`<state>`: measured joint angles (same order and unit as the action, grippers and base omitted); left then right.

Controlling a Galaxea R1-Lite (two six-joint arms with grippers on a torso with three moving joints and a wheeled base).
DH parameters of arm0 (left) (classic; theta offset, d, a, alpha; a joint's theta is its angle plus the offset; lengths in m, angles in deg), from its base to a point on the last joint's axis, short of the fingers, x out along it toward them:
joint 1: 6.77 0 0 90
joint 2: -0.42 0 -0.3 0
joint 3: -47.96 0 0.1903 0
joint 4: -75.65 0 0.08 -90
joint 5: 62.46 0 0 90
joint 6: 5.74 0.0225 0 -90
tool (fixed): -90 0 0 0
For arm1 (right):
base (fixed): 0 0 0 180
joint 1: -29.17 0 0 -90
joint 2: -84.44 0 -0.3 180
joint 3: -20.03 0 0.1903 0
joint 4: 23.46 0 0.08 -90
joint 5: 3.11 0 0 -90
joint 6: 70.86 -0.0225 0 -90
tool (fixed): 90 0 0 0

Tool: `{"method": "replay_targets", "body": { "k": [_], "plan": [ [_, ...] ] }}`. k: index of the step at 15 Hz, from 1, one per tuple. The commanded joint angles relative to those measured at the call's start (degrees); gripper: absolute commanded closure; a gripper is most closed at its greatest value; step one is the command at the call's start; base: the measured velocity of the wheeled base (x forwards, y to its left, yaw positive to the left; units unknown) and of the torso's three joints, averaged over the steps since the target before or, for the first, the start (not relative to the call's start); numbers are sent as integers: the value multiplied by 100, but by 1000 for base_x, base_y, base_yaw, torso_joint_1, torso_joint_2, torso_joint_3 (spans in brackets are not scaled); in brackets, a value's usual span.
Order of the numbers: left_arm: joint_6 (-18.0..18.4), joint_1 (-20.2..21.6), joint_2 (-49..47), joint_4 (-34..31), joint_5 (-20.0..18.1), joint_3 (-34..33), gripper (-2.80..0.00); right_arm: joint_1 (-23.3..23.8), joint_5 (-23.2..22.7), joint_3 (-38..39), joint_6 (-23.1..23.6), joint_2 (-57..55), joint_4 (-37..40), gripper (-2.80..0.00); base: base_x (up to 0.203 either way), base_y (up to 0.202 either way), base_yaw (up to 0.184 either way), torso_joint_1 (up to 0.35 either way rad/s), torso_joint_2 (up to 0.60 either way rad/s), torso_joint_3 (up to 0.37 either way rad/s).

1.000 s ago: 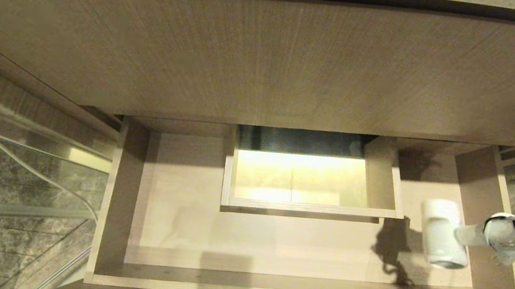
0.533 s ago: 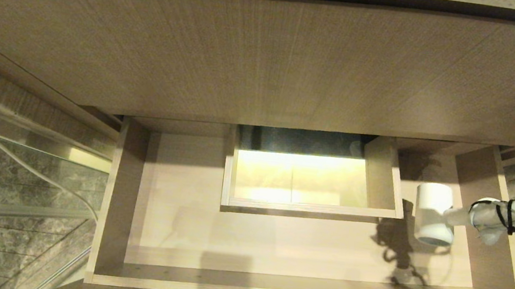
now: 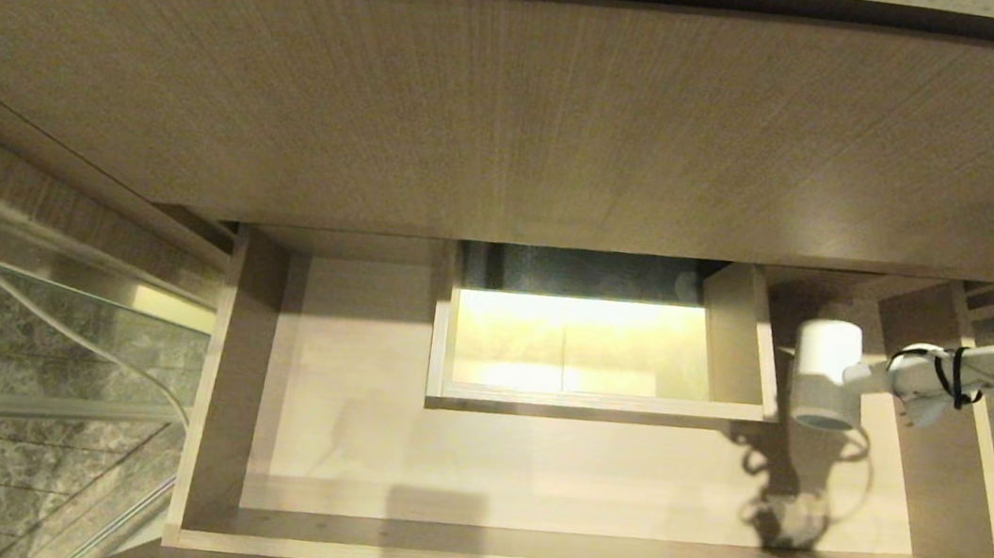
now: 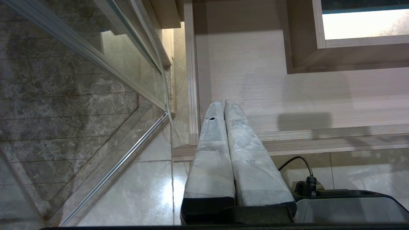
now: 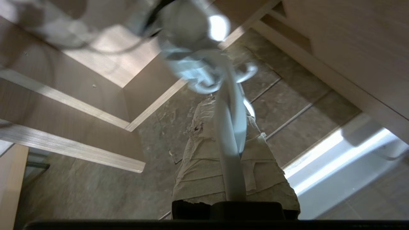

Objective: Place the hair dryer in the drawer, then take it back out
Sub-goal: Put it into the drawer

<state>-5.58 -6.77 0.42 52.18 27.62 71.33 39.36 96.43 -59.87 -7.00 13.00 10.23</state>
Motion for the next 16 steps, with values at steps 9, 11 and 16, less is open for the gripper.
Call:
{"method": "replay_targets", "body": {
  "k": [9, 11, 16],
  "plan": [
    [2, 0, 0, 1, 1, 0, 0, -79, 43, -154, 138, -907, -22, 0, 0, 0, 0, 0, 0, 0],
    [2, 0, 0, 1, 1, 0, 0, -87, 75, -157, 144, -947, -22, 0, 0, 0, 0, 0, 0, 0],
    [2, 0, 0, 1, 1, 0, 0, -140, 154, -105, 116, -1083, -6, 0, 0, 0, 0, 0, 0, 0]
  ]
}}
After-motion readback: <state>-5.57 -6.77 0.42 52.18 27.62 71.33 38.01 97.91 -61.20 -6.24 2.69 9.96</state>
